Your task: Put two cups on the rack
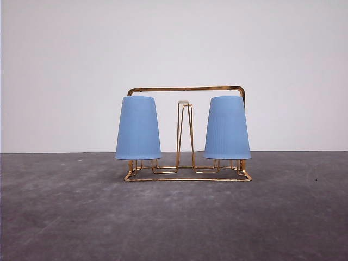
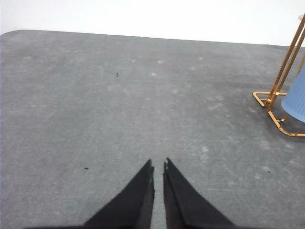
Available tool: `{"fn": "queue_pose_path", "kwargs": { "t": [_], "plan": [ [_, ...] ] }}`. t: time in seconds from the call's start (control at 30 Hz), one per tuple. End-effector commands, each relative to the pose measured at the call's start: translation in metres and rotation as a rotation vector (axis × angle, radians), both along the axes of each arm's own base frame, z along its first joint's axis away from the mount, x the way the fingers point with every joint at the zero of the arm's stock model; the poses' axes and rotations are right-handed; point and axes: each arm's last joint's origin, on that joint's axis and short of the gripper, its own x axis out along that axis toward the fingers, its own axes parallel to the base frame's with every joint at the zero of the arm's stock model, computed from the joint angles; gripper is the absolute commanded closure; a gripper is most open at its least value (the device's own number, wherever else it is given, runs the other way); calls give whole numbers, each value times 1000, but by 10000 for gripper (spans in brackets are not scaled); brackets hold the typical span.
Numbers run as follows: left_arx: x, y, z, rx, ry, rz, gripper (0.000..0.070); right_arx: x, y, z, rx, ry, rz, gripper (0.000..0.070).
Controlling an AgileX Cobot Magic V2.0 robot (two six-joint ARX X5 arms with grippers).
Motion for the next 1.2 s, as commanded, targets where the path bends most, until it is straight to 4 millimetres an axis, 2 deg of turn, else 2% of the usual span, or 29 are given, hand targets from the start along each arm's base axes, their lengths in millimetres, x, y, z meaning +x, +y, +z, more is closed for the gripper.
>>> {"fn": "queue_pose_path", "kwargs": {
  "t": [0.0,1.17],
  "plan": [
    [0,0,-5,8,26,3,685,0,0,0,0,-7,0,693],
    [0,0,-5,8,26,3,685,0,0,0,0,-7,0,693]
  ]
}}
